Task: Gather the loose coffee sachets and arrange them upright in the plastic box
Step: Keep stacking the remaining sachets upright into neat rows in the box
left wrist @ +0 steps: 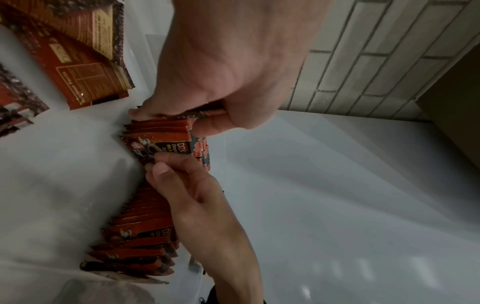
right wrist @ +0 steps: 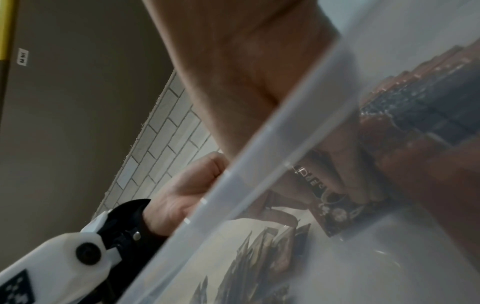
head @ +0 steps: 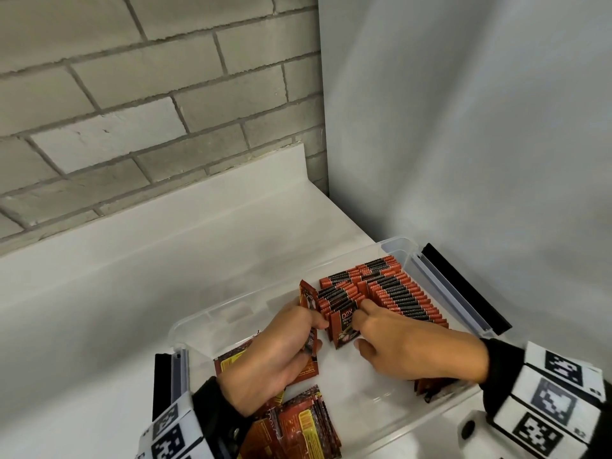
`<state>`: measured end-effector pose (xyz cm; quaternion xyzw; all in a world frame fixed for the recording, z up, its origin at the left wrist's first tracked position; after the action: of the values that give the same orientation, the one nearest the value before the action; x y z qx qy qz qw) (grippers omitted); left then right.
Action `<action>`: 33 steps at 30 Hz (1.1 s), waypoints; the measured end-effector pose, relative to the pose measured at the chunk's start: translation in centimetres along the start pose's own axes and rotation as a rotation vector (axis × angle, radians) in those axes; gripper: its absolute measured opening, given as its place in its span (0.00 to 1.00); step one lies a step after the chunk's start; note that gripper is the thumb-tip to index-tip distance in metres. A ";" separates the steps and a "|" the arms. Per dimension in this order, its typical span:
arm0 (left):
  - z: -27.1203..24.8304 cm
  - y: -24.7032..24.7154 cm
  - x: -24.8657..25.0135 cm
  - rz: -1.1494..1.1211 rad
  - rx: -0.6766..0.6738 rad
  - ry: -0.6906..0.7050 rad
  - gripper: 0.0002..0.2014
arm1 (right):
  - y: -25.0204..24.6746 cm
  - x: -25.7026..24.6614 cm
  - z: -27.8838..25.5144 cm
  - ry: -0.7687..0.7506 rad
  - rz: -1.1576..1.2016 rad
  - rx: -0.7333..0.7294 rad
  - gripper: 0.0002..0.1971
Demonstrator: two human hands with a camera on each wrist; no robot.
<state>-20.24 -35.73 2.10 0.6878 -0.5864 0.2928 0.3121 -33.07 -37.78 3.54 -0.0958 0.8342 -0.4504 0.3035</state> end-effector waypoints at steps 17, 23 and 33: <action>0.0 2.0 0.3 0.050 -0.070 -0.012 0.16 | -0.8 0.8 0.0 0.054 0.022 0.006 0.05; -0.1 1.7 0.5 0.073 -0.078 -0.021 0.18 | -0.8 0.6 -0.1 0.036 -0.005 0.023 0.08; 0.1 1.3 0.1 -0.022 -0.068 -0.059 0.14 | -0.9 0.5 -0.4 0.037 0.016 0.021 0.06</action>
<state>-21.46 -36.01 2.25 0.6915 -0.5973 0.2491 0.3211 -33.80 -38.19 4.26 -0.0776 0.8357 -0.4582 0.2928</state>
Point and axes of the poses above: each hand's wrist, its own z-axis towards the middle knuckle, its own y-axis out of the palm, x = y × z, the point moved 5 cm from there along z, towards the middle knuckle, and after that the axes turned 3 degrees about z, right-handed, at the moved point
